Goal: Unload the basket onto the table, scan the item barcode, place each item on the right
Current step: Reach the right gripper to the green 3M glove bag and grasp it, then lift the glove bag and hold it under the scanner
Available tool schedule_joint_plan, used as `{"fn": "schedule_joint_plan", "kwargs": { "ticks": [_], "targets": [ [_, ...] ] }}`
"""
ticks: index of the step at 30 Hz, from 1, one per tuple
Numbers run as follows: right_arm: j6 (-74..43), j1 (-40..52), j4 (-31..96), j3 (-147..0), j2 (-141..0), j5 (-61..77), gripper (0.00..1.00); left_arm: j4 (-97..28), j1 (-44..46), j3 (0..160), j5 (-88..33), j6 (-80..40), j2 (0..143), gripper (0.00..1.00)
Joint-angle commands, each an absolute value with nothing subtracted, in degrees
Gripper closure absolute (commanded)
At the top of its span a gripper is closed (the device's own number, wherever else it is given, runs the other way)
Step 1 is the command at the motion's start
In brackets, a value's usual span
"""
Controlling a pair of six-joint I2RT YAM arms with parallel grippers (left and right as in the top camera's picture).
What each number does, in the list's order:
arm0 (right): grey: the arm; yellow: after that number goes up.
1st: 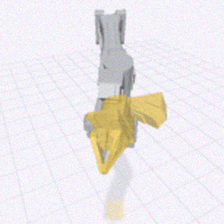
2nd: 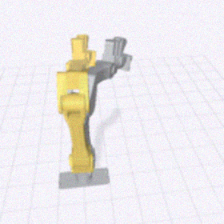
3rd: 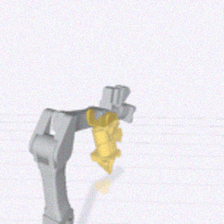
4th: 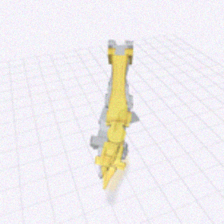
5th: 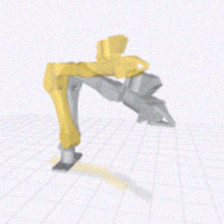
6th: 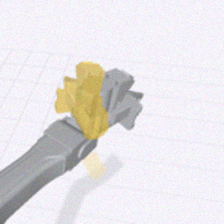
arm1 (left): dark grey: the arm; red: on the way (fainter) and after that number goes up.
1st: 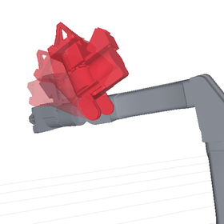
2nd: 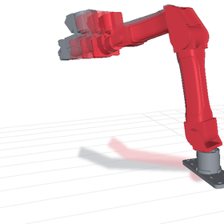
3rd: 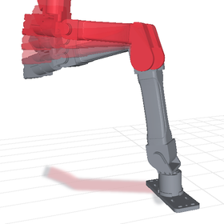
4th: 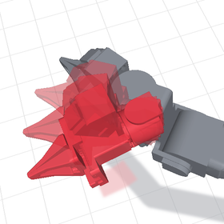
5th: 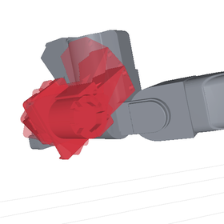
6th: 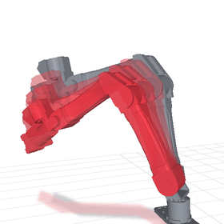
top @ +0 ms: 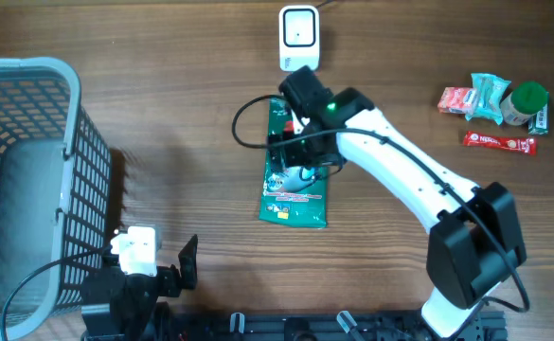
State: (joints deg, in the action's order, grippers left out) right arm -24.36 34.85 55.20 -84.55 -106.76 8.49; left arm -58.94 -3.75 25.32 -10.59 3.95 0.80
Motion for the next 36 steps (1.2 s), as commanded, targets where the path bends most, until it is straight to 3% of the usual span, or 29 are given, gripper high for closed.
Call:
{"fn": "schedule_joint_plan", "kwargs": {
  "ticks": [1, 5, 10, 11, 12, 13, 14, 17, 20, 23, 27, 29, 32, 35, 36],
  "targets": [
    [-31.92, 37.63, 49.56, -83.48, -109.14, 3.05, 0.00, -58.70, -3.97, 25.30, -11.07, 3.60, 0.49, 0.00],
    [-41.63, 41.74, 43.62, -83.50, -116.29, -7.99, 0.00, -58.70, -3.97, 25.30, -11.07, 3.62, 0.49, 0.00],
    [-59.02, 41.78, 43.66, -83.50, -125.71, -8.88, 0.02, -58.70, -3.97, 25.30, -11.07, 3.60, 0.49, 0.00],
    [-58.87, 41.78, 43.72, -83.50, -127.46, -7.05, 0.14, -58.70, -3.97, 25.30, -11.07, 3.60, 0.49, 0.00],
    [-57.69, 41.78, 43.62, -83.50, -129.23, -2.98, 0.41, -58.70, -3.97, 25.30, -11.07, 3.62, 0.49, 0.00],
    [-54.94, 41.78, 42.17, -83.50, -129.91, 4.62, 0.92, -58.70, -3.97, 25.30, -11.07, 3.60, 0.49, 0.00],
    [-52.40, 41.78, 40.60, -83.50, -129.91, 9.34, 0.96, -58.70, -3.97, 25.30, -11.07, 3.60, 0.49, 0.00],
    [-43.22, 41.71, 40.01, -87.11, -128.01, 20.45, 0.95, -58.70, -3.97, 25.30, -11.07, 3.62, 0.49, 0.00],
    [-29.28, 39.81, 41.50, -89.69, -117.56, 35.66, 0.96, -58.70, -3.97, 25.30, -11.07, 3.60, 0.49, 0.00],
    [-29.95, 33.69, 46.74, -89.67, -107.20, 48.23, 0.96, -58.70, -3.97, 25.30, -11.07, 3.60, 0.49, 0.00],
    [-26.28, 25.08, 57.34, -89.52, -103.92, 76.27, 0.96, -58.70, -3.97, 25.30, -11.07, 3.62, 0.49, 0.00],
    [-29.78, 24.12, 59.92, -89.49, -103.92, 85.97, 0.96, -58.70, -3.97, 25.30, -11.07, 3.60, 0.49, 0.00],
    [-44.01, 24.12, 61.36, -89.49, -103.92, 88.05, 0.96, -58.70, -3.97, 25.30, -11.07, 3.60, 0.49, 0.00],
    [-46.35, 24.12, 61.60, -89.52, -103.92, 93.01, 0.96, -58.70, -3.97, 25.30, -11.07, 3.60, 0.49, 0.00],
    [-55.66, 24.12, 61.54, -89.52, -103.92, 93.03, 0.96, -58.70, -3.97, 25.30, -11.07, 3.60, 0.49, 0.00]
  ]
}}
